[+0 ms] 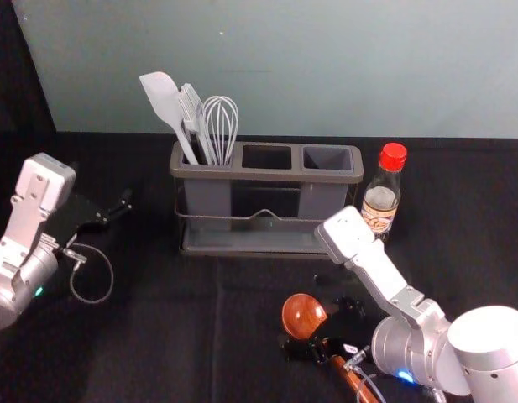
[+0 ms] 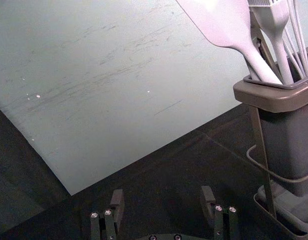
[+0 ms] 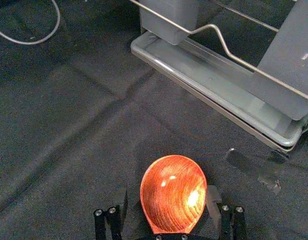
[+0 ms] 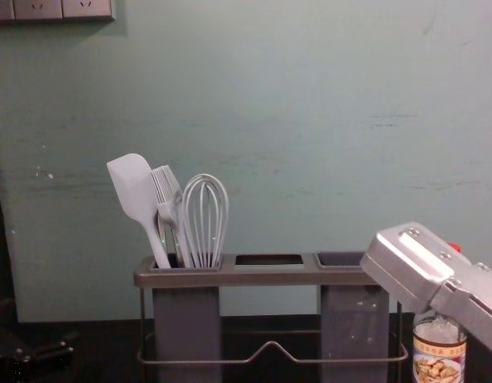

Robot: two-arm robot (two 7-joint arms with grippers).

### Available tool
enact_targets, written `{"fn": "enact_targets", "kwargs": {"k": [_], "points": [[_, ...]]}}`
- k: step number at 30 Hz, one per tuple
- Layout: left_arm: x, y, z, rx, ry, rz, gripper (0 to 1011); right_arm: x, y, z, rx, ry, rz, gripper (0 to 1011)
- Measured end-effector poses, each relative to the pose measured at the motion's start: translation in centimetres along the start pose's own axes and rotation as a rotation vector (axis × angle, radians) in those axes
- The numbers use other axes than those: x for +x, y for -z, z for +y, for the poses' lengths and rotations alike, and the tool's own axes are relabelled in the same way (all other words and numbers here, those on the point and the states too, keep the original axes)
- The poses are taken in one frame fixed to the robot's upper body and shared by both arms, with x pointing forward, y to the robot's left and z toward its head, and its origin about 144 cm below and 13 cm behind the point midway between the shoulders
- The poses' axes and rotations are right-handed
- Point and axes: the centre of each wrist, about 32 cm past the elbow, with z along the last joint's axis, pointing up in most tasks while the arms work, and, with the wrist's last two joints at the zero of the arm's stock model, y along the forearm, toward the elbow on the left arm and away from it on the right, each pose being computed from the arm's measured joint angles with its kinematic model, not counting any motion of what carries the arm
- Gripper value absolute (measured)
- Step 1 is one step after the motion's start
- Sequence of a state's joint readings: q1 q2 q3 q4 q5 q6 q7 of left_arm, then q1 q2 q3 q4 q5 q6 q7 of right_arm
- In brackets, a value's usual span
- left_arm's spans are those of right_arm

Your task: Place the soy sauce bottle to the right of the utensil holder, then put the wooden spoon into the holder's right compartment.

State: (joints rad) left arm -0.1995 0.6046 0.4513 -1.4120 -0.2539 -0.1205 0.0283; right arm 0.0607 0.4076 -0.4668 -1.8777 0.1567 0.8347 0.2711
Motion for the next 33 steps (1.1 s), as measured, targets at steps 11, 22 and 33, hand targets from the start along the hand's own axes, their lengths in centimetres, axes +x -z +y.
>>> {"fn": "enact_targets", "kwargs": {"k": [11, 22, 33], "points": [[0.0, 0.0, 0.0, 0.0, 0.0, 0.0, 1005, 0.0, 0.1, 0.0, 0.011, 0.01, 0.014, 1004], [0.0, 0.0, 0.0, 0.0, 0.0, 0.0, 1005, 0.1, -0.1, 0.1, 0.007, 0.008, 0.009, 1004], [0.0, 0.0, 0.0, 0.0, 0.0, 0.0, 1005, 0.3, -0.9, 0.7, -0.038, -0.002, -0.012, 1004]]}}
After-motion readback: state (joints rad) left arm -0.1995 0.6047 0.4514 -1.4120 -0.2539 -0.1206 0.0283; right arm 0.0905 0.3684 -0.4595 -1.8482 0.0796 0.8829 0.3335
